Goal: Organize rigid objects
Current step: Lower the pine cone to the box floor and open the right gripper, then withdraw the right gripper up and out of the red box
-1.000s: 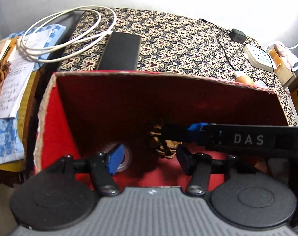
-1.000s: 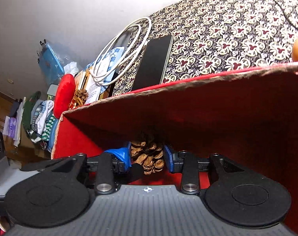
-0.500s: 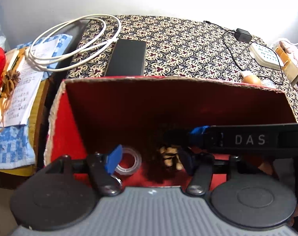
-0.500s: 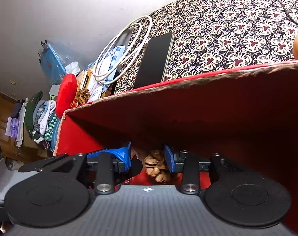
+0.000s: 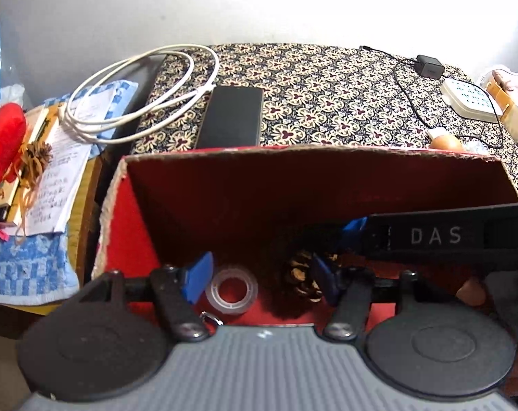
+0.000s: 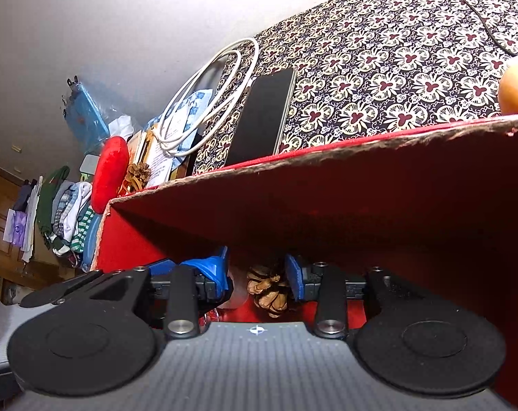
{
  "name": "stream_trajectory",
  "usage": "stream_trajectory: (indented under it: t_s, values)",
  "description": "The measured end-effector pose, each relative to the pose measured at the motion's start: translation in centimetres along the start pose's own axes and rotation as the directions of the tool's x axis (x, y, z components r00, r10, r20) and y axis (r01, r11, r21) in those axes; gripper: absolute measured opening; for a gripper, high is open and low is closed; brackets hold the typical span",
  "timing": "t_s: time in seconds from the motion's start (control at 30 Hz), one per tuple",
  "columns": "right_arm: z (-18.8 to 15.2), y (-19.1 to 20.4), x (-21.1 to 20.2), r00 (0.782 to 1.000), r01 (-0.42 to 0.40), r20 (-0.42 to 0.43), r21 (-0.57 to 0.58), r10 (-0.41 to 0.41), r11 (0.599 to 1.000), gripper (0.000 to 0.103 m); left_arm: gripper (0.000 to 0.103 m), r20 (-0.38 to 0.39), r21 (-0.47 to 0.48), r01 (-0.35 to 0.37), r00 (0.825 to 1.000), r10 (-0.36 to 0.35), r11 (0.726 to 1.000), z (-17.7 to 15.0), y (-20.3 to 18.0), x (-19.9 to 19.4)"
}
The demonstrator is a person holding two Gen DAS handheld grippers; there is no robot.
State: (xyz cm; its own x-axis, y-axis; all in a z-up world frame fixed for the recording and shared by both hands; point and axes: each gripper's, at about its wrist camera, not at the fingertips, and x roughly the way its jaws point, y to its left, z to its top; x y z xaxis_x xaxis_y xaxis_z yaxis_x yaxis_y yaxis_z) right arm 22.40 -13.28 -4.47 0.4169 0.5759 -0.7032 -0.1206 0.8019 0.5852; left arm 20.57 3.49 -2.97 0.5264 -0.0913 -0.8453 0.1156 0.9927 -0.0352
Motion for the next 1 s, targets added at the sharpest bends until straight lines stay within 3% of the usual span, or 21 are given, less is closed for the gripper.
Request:
stream_trajectory:
  t_s: [0.27,0.43,0.83,1.0]
  values:
    - [-0.7,1.5,-1.3,0.994,0.088,0.076,-0.082,-0.082,0.993,0.021,0.066,0.043,0.019,-0.037,0.998,0.036,0.999,-0.2,-0.6,-0.6]
    - [-1.4,2.5,-3.2,0.989,0.082,0.134,-0.092,-0.070,0.992,0.021,0.066,0.072,0.023,-0.054,0.996,0.052,0.998,-0.4,-0.7,-0.9]
    - [-5.3,4.5,-8.2,0.945,0.182,0.296,-0.127,-0.138,0.975,0.021,0.086,0.249,0.002,-0.163,0.956,0.157,0.987,-1.6,-1.2,-3.8]
    - [-7.1,5.5,-10.0,0.923,0.219,0.351,-0.152,-0.154,0.964,0.021,0.089,0.249,-0.011,-0.142,0.958,0.140,0.990,-2.8,-1.6,-5.6]
